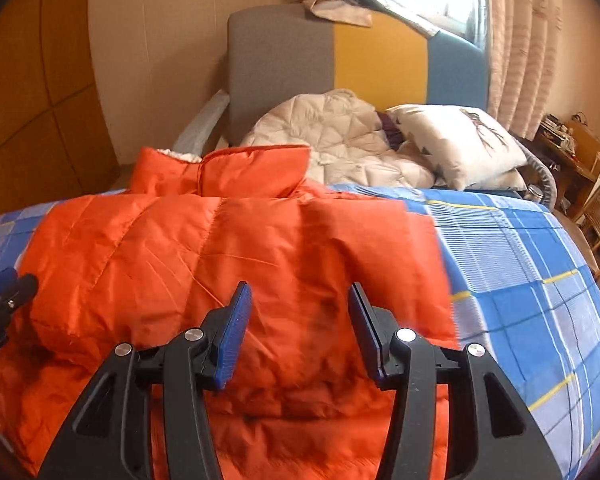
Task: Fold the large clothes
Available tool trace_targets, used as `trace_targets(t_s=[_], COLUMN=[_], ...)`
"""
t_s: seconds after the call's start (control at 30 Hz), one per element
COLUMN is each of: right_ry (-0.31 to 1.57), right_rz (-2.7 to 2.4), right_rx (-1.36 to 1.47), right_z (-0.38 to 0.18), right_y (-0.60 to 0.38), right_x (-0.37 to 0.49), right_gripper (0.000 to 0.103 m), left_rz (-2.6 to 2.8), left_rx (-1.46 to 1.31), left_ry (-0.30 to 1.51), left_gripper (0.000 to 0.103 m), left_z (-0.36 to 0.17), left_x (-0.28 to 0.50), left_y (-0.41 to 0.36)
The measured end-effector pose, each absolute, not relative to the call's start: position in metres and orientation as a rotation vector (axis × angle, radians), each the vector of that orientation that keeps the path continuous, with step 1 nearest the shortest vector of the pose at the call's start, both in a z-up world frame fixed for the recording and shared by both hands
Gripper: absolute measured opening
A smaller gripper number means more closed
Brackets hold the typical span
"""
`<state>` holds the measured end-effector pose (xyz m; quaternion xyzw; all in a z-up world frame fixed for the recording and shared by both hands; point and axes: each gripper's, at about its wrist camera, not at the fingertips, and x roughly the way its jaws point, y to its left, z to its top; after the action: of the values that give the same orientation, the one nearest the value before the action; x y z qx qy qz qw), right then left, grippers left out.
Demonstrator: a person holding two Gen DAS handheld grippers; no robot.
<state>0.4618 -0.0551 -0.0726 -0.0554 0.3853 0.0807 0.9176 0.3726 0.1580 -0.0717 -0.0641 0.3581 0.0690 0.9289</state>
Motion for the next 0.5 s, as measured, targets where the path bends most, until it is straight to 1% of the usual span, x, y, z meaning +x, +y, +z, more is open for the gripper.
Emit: trace_targets(t_s=[0.27,0.5], right_ry=[0.853,0.893], right_rz=[0.138,0.153], right_rx=[-0.140,-0.182], right_z=[-0.096,-0.122], right_y=[-0.047,-0.040], right_x=[0.501,0.521], right_gripper=[0.050,0.050], left_rz=[0.121,0.094], left_rx=[-0.117,-0.183], left_ry=[0.756,0.810], left_gripper=[0.062,0.063], left_z=[-0.085,-0.117], left_x=[0.410,0.431], left_y=[0.157,0.169])
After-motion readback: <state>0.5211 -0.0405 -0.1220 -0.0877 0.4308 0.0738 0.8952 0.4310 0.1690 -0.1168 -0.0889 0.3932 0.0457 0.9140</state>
